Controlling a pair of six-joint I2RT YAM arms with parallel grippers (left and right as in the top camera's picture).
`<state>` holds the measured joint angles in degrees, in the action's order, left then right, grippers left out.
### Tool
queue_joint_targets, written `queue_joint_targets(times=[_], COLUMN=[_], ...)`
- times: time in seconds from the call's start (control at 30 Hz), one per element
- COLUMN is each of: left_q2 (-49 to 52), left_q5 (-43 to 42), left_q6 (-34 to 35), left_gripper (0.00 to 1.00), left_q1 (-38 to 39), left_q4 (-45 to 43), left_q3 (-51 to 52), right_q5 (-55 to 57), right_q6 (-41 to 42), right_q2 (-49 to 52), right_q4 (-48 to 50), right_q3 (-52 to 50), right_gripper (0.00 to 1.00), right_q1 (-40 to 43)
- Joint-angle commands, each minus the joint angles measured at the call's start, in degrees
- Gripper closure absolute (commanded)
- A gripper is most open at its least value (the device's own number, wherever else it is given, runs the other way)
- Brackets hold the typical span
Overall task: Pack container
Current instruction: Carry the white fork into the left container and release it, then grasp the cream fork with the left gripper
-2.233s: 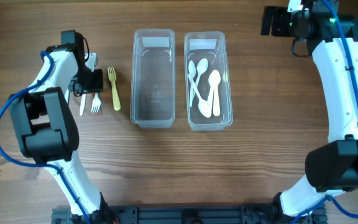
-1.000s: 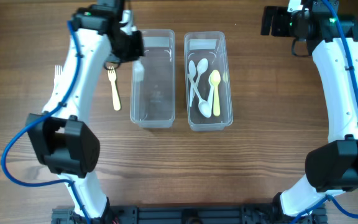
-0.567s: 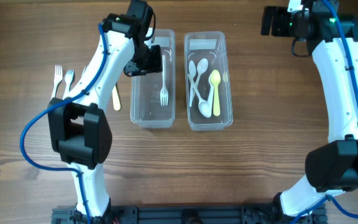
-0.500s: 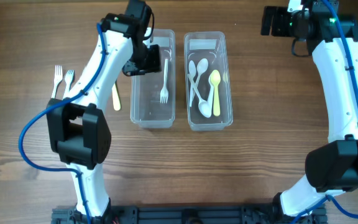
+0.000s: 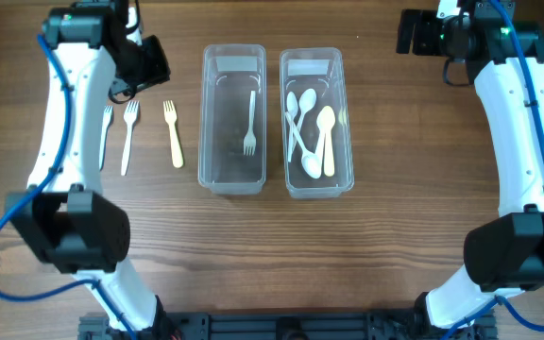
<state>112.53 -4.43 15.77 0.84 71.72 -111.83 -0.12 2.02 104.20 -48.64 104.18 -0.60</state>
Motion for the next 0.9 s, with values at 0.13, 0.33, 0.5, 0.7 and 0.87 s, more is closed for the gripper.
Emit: queue_joint_targets(times=[0.13,0.33,0.5,0.7,0.87], left_q2=[9.6,15.5,18.6,18.9,19.0], left_q5=[5.9,5.8,2.7,2.4,2.3], left_q6=[-1.2,-5.3,-8.2,-8.5,-8.5], left_gripper=[0.57,0.58,0.66,0.64,0.72], left_q1=[0.0,0.0,0.0,0.0,0.0], left_q4=[-8.7,-9.4,-9.2,-10.6,-12.1], left_q3=[6.7,7.0,7.1,11.3,15.3], right_q5=[0.6,0.6,0.6,0.5,0.6], right_q6=[-0.5,-0.5,-0.5,-0.5,-0.5], right_q2=[-0.9,-0.9,-0.9,-0.9,-0.9], right_q4=[0.2,0.2,0.2,0.2,0.2], right_q3=[0.8,0.8,0.8,0.8,0.8], right_gripper=[0.0,0.0,0.0,0.0,0.0], right_q1=[-0.2,-0.2,-0.2,-0.2,-0.2])
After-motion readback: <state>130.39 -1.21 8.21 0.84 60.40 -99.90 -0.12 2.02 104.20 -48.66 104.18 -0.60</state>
